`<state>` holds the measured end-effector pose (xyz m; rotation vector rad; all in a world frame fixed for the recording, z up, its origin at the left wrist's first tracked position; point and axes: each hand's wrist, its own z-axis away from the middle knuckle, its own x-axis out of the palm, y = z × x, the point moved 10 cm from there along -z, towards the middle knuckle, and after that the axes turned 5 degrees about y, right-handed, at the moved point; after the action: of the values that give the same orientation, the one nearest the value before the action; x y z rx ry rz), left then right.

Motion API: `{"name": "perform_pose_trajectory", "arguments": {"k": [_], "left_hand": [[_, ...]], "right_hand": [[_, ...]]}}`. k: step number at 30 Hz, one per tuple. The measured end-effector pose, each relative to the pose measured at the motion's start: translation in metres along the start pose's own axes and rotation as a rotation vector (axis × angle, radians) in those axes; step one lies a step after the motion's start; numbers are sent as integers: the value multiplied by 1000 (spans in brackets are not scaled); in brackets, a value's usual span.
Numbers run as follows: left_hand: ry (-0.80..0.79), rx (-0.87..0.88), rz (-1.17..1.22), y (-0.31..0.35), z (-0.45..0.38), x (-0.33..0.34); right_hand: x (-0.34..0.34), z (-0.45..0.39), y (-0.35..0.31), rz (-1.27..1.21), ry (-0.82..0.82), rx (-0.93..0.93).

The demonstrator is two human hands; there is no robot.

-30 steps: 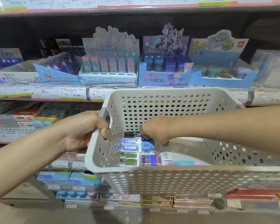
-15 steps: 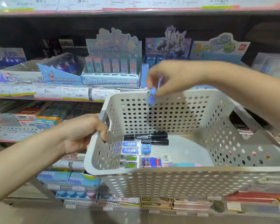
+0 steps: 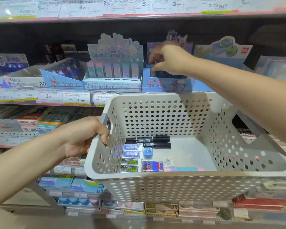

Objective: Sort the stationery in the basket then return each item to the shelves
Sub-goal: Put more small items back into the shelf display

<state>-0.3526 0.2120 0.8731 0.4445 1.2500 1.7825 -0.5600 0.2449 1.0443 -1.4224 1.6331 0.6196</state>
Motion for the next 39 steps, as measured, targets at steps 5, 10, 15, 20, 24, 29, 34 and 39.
{"name": "perform_pose_trajectory", "arguments": {"k": [5,10,15,20,24,29,34,39], "left_hand": [[-15,2,6,2,1,2],[-7,6,-11,4,4,2],[32,2,-16,3,7,-2],[37,1,-26,2,7,-3],[25,15,-20,4,10,-2],[20,28,-60,5,11,-2],[20,21,-50,4,11,2],[55,-5,-59,-1,5,-3]], "right_hand": [[3,2,4,12,46,6],[6,14,-2,-9,18,15],[4,16,-11,4,-64,53],[-3,14,-3,-2,-68,82],[-22,25,-3,-86,192,29],[17,90,-86,-119,-64,-461],[125,144,-91,241,-653,-460],[176,151,-76,312,-765,-383]]}}
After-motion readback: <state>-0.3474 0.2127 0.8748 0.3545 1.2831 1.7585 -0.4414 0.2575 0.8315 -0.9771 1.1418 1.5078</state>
